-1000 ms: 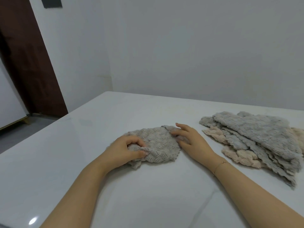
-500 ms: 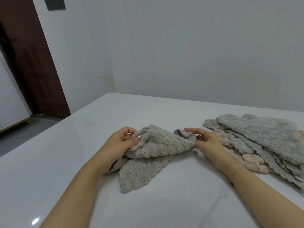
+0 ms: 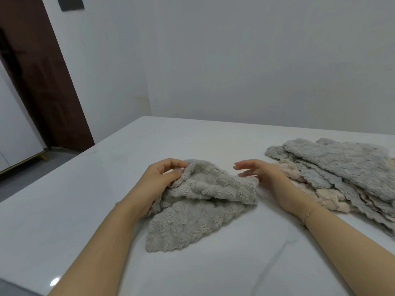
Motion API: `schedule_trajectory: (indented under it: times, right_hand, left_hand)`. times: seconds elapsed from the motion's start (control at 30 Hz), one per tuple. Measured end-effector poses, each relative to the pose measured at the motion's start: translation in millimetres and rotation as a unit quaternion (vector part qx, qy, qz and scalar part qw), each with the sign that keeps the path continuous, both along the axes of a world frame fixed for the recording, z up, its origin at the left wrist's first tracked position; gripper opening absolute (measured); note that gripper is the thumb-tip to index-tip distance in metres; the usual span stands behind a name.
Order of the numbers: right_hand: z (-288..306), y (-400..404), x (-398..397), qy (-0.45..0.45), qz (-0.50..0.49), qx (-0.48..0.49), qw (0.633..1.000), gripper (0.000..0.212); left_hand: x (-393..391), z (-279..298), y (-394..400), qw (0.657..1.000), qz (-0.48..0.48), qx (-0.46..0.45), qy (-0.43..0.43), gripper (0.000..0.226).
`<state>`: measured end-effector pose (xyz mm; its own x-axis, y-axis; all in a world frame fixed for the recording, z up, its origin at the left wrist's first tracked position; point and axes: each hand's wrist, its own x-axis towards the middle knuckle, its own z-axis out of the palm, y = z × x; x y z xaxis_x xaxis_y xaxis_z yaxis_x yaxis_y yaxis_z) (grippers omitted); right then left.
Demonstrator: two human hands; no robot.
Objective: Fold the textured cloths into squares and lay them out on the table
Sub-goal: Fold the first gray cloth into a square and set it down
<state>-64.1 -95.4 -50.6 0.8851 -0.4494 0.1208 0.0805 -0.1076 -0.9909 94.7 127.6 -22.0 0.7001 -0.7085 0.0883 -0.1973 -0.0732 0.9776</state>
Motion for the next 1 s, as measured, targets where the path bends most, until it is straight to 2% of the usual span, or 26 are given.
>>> schedule_trajectory:
  times: [0.07, 0.13, 0.23, 0.33, 0.43, 0.6, 0.73, 0.83, 0.9, 1.0]
  right_hand:
    - [3, 7, -5, 0.014, 0.055, 0.056, 0.997, 0.048]
    - [8, 9, -8, 0.042, 0.068, 0.0, 0.997, 0.05]
    - [9, 10, -3, 0.054, 0.048, -0.099, 0.992, 0.043]
    - [3, 7, 1, 0.051, 0.048, -0.064, 0.995, 0.06]
    - [2, 3, 2, 0.042, 0.015, -0.042, 0.998, 0.067]
    - [0, 4, 6, 0.039, -0.131, -0.071, 0.988, 0.062]
    - [1, 6, 12, 0.054, -0.198, -0.108, 0.973, 0.053]
    - [4, 5, 28, 0.074, -0.219, -0.171, 0.958, 0.046]
    - [12, 0, 47, 0.083, -0.212, -0.166, 0.959, 0.042]
    - [22, -11, 83, 0.112, -0.198, -0.179, 0.957, 0.042]
  left_hand:
    - [3, 2, 1, 1.0, 0.01, -0.012, 0.016, 0.012]
    - [12, 7, 0, 1.0, 0.007, -0.009, 0.029, 0.014]
    - [30, 13, -3, 0.997, -0.043, 0.066, -0.008, 0.026]
    - [43, 7, -3, 0.985, -0.108, 0.132, -0.02, 0.045]
    - [50, -7, 0, 0.978, -0.096, 0.167, -0.074, 0.054]
    - [42, -15, 3, 0.972, -0.12, 0.156, -0.13, 0.06]
    - [43, -10, 5, 0.967, -0.165, 0.158, -0.111, 0.06]
    - [53, -8, 9, 0.985, -0.118, 0.097, -0.08, 0.048]
    - [62, -9, 10, 0.992, -0.085, 0.067, -0.068, 0.044]
    - [75, -15, 8, 0.992, -0.033, 0.075, -0.093, 0.044]
